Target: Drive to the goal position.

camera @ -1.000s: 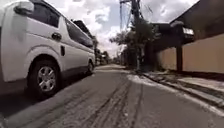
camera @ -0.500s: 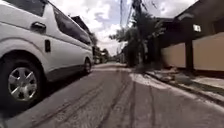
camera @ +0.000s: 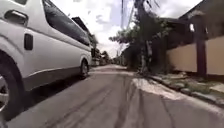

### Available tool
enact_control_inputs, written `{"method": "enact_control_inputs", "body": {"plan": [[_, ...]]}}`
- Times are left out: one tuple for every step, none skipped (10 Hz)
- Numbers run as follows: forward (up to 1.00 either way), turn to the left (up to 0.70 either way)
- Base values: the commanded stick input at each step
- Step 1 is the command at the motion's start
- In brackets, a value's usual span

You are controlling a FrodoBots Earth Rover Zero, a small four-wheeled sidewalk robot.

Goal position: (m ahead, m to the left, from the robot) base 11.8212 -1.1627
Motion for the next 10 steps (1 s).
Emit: {"method": "enact_control_inputs", "body": {"plan": [[1.0, 0.0], [1.0, 0.0], [1.0, -0.03], [1.0, -0.27], [1.0, -0.27], [1.0, -0.27], [1.0, 0.0], [1.0, 0.0], [1.0, 0.0], [1.0, 0.0]]}}
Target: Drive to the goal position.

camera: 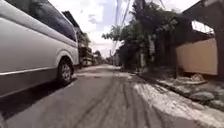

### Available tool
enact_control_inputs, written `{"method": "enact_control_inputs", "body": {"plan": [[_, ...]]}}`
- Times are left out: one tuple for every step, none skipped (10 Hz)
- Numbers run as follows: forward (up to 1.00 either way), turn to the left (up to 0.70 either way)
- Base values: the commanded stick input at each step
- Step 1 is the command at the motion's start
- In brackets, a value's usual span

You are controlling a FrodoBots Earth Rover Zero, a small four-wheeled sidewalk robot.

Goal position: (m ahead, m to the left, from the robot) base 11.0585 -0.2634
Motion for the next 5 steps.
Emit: {"method": "enact_control_inputs", "body": {"plan": [[1.0, 0.0], [1.0, 0.0], [1.0, 0.0], [1.0, 0.0], [1.0, 0.0]]}}
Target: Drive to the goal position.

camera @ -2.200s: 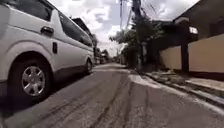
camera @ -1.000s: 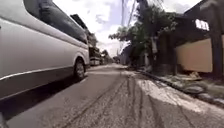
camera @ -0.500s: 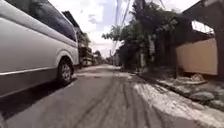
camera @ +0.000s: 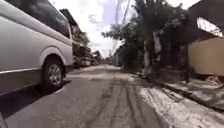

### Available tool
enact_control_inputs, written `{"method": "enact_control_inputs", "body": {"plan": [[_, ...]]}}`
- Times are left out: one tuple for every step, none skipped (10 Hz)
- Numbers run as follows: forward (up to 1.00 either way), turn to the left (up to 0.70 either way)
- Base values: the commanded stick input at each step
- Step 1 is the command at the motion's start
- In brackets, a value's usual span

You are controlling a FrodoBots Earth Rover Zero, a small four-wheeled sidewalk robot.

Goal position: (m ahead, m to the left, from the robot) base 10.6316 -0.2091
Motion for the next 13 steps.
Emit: {"method": "enact_control_inputs", "body": {"plan": [[1.0, 0.0], [1.0, 0.0], [1.0, 0.0], [1.0, 0.0], [1.0, 0.0], [0.97, 0.0], [0.93, 0.0], [0.88, 0.0], [0.83, 0.0], [0.77, 0.0], [0.69, 0.0], [0.5, 0.0], [0.5, 0.0]]}}
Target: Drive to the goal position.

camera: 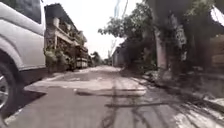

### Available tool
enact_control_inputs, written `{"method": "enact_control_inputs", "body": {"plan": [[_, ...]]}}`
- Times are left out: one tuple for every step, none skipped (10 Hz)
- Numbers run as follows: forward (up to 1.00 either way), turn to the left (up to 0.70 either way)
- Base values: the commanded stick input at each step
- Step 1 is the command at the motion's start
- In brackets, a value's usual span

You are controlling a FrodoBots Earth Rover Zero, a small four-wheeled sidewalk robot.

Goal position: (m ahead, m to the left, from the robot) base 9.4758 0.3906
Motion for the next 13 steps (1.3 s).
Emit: {"method": "enact_control_inputs", "body": {"plan": [[0.5, 0.0], [0.5, 0.0], [0.5, 0.0], [0.5, 0.0], [0.5, 0.0], [0.5, 0.0], [0.5, 0.0], [0.5, 0.0], [0.5, 0.0], [0.52, 0.0], [0.58, 0.0], [0.64, 0.0], [0.7, 0.0]]}}
